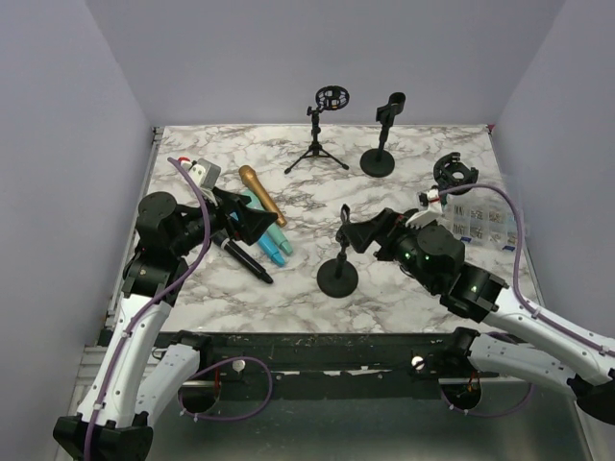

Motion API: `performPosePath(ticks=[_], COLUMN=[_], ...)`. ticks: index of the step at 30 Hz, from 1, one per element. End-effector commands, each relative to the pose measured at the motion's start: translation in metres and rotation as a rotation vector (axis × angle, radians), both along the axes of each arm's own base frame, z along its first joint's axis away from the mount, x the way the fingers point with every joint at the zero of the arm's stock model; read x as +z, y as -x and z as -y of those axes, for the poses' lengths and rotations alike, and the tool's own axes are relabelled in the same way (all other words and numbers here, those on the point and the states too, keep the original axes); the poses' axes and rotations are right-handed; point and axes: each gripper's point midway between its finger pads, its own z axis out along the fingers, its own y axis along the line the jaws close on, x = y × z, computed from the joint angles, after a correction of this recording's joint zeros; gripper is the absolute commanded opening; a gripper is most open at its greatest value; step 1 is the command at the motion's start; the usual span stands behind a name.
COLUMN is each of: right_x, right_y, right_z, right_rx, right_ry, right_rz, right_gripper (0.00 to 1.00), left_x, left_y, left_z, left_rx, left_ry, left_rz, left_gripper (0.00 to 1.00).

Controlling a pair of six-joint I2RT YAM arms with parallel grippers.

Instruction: Remove the microphone from the stand

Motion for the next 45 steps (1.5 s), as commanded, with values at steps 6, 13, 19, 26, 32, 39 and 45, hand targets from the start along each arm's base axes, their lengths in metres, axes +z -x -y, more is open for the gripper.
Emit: performPosePath(ticks=[6, 13, 19, 26, 32, 39, 45], right_x=[-0.127, -0.138, -0.156, -0.189, -0.203, -0.171, -0.079], right_y=[0.020, 0.019, 0.026, 0.040, 0.042, 0.029, 0.005], right_z=[0.016, 0.014, 0.025, 0.041, 0.046, 0.041, 0.034], right_rx=[0.000, 0.010, -0.026, -0.075, -0.091, -0.080, -0.087], right_ry=[0.216, 0.261, 0.246, 0.204, 0.220, 0.265, 0.240], right_rz=[-0.233, -0.255, -0.298, -0.371, -0.386, -0.311, -0.120], right_gripper=[1.00, 1.00, 1.00, 1.00, 1.00, 1.00, 1.00], left_x=[-0.005, -0.008, -0.010, -0.011, -0.013, -0.013, -0.009], left_y=[-0.007, -0.008, -0.010, -0.010, -0.011, -0.012, -0.009], left_z=[-0.001, -0.002, -0.002, 0.000, 0.000, 0.000, -0.001], left_rx=[0.007, 0.015, 0.016, 0.009, 0.009, 0.010, 0.017], left_ry=[-0.005, -0.013, -0.014, -0.010, -0.010, -0.012, -0.004], left_rz=[0.002, -0.002, -0.009, -0.016, -0.021, -0.022, 0.015], left_gripper=[0.99, 0.99, 0.98, 0.98, 0.98, 0.99, 0.98])
